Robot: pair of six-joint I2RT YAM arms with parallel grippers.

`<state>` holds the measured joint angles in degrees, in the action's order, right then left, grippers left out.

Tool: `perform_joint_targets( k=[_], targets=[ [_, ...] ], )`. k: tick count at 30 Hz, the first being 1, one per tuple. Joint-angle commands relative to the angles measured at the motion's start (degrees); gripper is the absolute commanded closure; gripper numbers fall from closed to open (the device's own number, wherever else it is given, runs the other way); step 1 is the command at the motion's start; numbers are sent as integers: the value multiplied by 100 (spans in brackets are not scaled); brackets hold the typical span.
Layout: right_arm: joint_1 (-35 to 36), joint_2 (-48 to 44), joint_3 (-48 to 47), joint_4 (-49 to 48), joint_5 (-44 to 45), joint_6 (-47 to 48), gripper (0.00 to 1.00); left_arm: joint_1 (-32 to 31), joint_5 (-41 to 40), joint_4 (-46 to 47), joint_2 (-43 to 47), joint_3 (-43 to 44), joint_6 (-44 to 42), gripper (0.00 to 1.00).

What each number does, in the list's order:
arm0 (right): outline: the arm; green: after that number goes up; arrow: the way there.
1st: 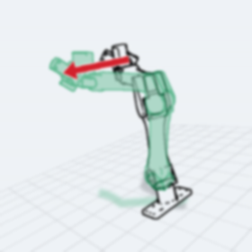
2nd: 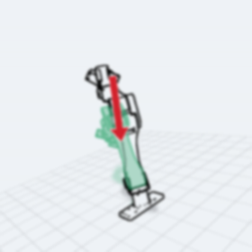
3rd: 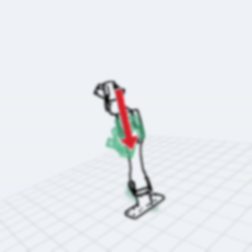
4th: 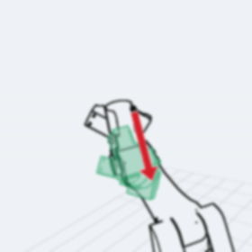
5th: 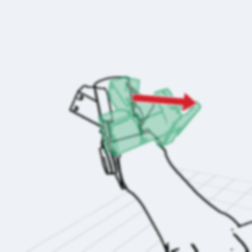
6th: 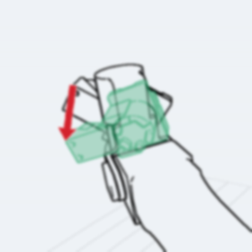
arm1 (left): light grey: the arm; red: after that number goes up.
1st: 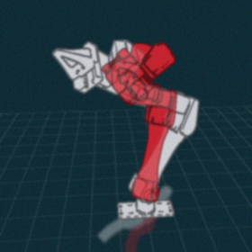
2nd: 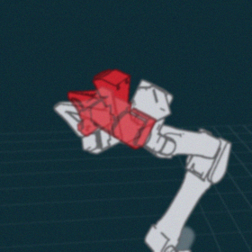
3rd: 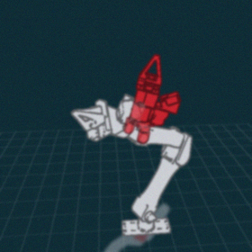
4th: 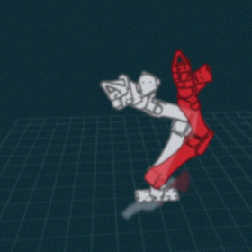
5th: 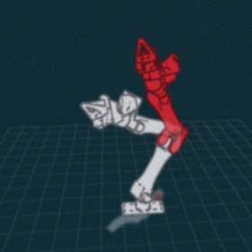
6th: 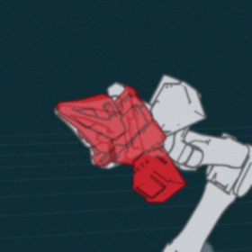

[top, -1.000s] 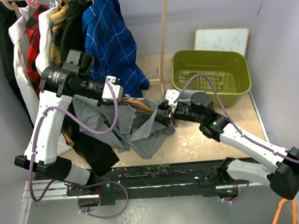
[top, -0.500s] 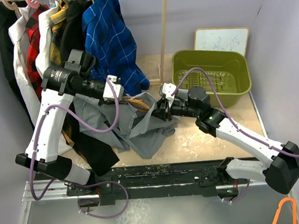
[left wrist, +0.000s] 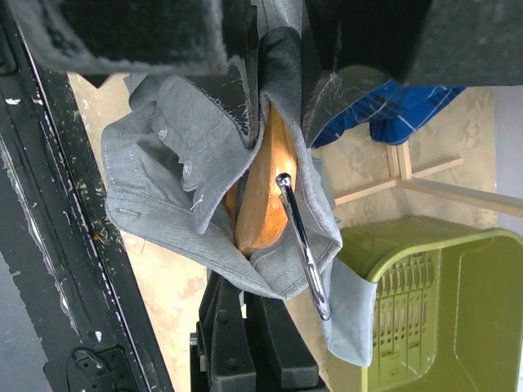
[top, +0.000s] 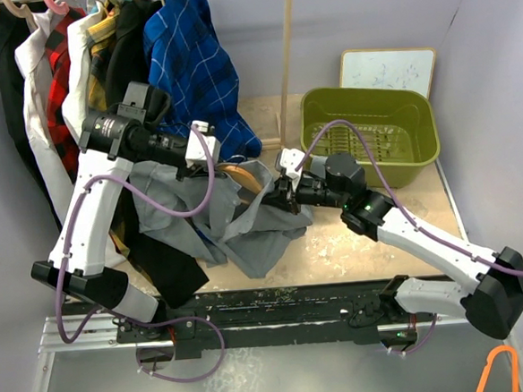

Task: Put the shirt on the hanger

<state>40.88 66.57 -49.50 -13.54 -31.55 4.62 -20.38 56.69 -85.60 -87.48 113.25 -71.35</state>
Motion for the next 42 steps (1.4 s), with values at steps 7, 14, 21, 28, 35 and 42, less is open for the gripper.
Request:
perform_joint_targets(
  k=[7, 14, 21, 28, 35, 42],
  targets=[
    [-19, -1107, 194, 321, 1603, -667, 100, 8, -1130, 578, 309, -563, 70, 7],
    [-16, -1111, -72, 1104, 2404, -458, 100, 369, -1664, 767, 469, -566, 482, 1],
    [-18, -978, -623, 1761, 2942, -623, 100, 363, -2315, 1413, 617, -10, 2418, 1],
    [-15, -696, -2049, 3765, 3752, -395, 100, 400, -3109, 1390, 887, 1121, 3144, 1],
    [-15, -1852, -1834, 3807, 3030, -492, 100, 918, -4354, 2484, 1073, 677, 4160, 1],
    [-17, -2109, -2084, 4558, 2243, -565, 100, 1116, -5219, 3508, 1238, -107, 5290, 1]
  ],
)
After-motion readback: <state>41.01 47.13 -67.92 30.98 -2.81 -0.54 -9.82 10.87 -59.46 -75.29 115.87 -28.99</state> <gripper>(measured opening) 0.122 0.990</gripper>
